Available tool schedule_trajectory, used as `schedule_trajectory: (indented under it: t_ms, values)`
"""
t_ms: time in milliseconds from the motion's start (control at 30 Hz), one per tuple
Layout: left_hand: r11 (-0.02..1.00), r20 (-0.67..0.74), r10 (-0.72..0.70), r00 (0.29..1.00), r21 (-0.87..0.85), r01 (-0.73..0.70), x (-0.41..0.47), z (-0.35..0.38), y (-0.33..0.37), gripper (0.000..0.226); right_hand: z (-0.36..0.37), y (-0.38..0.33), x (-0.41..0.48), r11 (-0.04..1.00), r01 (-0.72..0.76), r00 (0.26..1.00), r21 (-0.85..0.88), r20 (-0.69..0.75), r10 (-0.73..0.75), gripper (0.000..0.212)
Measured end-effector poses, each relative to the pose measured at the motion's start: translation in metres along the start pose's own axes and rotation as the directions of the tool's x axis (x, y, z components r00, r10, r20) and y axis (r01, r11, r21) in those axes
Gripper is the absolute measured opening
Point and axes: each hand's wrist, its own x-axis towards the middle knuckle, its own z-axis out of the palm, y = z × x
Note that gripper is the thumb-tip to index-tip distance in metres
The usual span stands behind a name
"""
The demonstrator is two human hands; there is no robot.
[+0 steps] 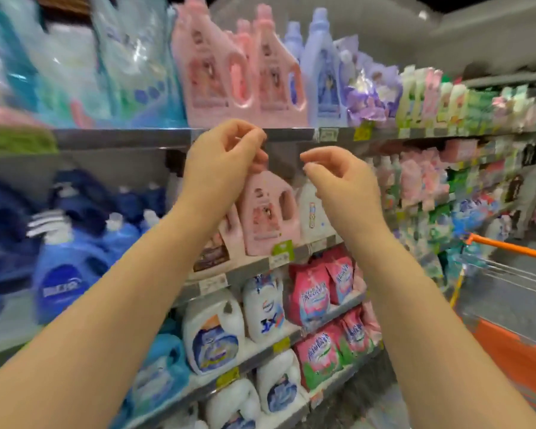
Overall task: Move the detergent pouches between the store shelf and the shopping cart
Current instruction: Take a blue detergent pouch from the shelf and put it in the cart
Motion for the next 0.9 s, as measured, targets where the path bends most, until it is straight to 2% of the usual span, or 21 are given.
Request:
schedule_trajectory:
  t_ms: [233, 433, 500, 667, 767, 900]
  values:
    - [0.981, -0.123, 0.059, 0.991, 0.189, -0.035, 0.061, -0.138, -0.033, 0.018, 0.146, -0.035, 0.050, 0.983, 0.102, 0.993, 0.156, 0.045, -0.110, 0.014]
    - [0.944, -0.226, 0.158, 0.961, 0.320, -0.080, 0.113, -0.187, -0.078, 0.002, 0.225, -0.027, 0.119, 0.964, 0.170, 0.973, 0.203, 0.120, -0.197, 0.022]
    - [0.916, -0.219, 0.142, 0.965, 0.398, -0.045, 0.133, -0.189, -0.091, 0.017, 0.243, -0.015, 0.148, 0.964, 0.182, 0.965, 0.193, 0.156, -0.213, 0.032]
    - [0.744, -0.149, -0.013, 0.989, 0.659, 0.109, 0.191, -0.186, -0.123, 0.074, 0.278, 0.018, 0.231, 0.985, 0.164, 0.933, 0.060, 0.316, -0.175, 0.070]
    - [0.710, -0.202, -0.053, 0.978, 0.681, 0.179, 0.228, -0.188, -0.139, 0.089, 0.295, 0.027, 0.270, 0.987, 0.161, 0.887, 0.023, 0.434, -0.154, 0.090]
    - [0.741, -0.249, -0.109, 0.962, 0.625, 0.246, 0.269, -0.186, -0.157, 0.098, 0.311, 0.031, 0.303, 0.993, 0.113, 0.841, 0.039, 0.528, -0.117, 0.114]
